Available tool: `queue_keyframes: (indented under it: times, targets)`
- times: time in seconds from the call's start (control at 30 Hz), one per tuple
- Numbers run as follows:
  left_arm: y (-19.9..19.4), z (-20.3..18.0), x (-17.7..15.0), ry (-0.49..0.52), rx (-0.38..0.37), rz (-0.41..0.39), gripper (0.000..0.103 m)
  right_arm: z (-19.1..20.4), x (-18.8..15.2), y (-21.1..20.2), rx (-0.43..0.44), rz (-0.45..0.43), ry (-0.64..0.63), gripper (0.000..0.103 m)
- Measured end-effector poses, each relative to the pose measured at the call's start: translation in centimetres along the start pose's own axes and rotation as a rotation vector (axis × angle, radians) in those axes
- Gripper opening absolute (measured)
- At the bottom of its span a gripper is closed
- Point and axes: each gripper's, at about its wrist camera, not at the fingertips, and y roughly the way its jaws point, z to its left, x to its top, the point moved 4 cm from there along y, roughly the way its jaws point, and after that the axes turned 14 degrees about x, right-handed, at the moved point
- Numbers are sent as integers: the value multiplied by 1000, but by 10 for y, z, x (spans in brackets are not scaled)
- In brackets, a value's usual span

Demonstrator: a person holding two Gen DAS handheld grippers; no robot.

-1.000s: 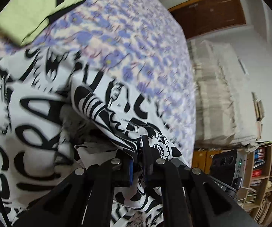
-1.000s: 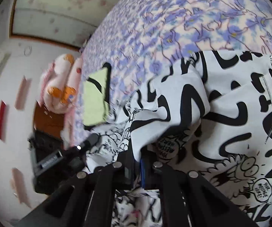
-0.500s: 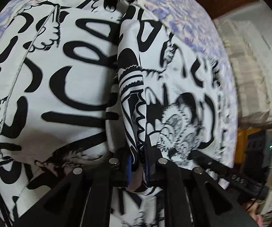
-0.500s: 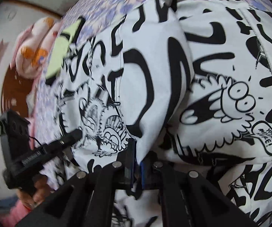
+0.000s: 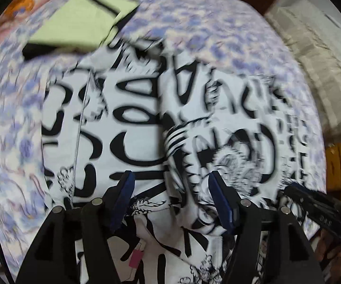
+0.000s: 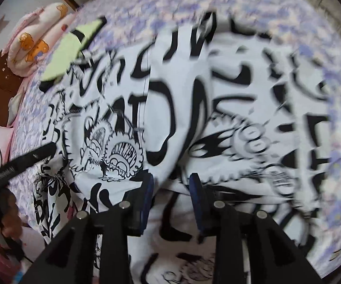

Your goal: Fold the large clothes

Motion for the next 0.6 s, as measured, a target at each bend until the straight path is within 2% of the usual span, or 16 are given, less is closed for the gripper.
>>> queue_keyframes:
  times: [0.07, 0.1, 0.17, 0.2, 0.23, 0.27, 0.3, 0.33, 0.4, 0.47, 0.5, 0.53, 0.6]
  targets:
    - [-9, -12, 0, 56, -65, -5, 64, 6, 1, -11, 38, -45, -30, 31]
    - [-8, -19, -1, 87, -111, 2, 64, 12, 1, -11, 89, -54, -46, 31]
    - [-1, -34, -6, 125, -140, 19, 62, 22, -2, -2, 166, -25, -68, 31]
    - [4, -39, -9, 144, -132, 30, 52, 28, -4, 7, 174, -1, -83, 30]
    - [15, -50, -14, 175, -105, 46, 36, 36, -7, 18, 173, 22, -113, 21]
    - [23, -54, -18, 201, -79, 62, 28, 41, -9, 28, 176, 32, -130, 11]
    - [29, -58, -22, 221, -64, 73, 17, 46, -11, 36, 179, 36, -128, 9]
    - [36, -61, -26, 235, -54, 85, 13, 48, -13, 44, 195, 40, -120, 8]
    - [47, -66, -32, 239, -60, 95, 13, 49, -16, 58, 225, 54, -107, 5]
    - [59, -65, -36, 237, -33, 108, 12, 48, -20, 75, 178, 83, -114, 1]
    - [64, -61, -38, 242, -13, 107, 7, 46, -23, 82, 142, 99, -127, 0]
    - [67, -57, -38, 239, 6, 101, 6, 42, -24, 86, 87, 111, -142, 0]
    - [71, -45, -36, 186, 9, 105, 5, 30, -24, 86, 29, 108, -148, 0]
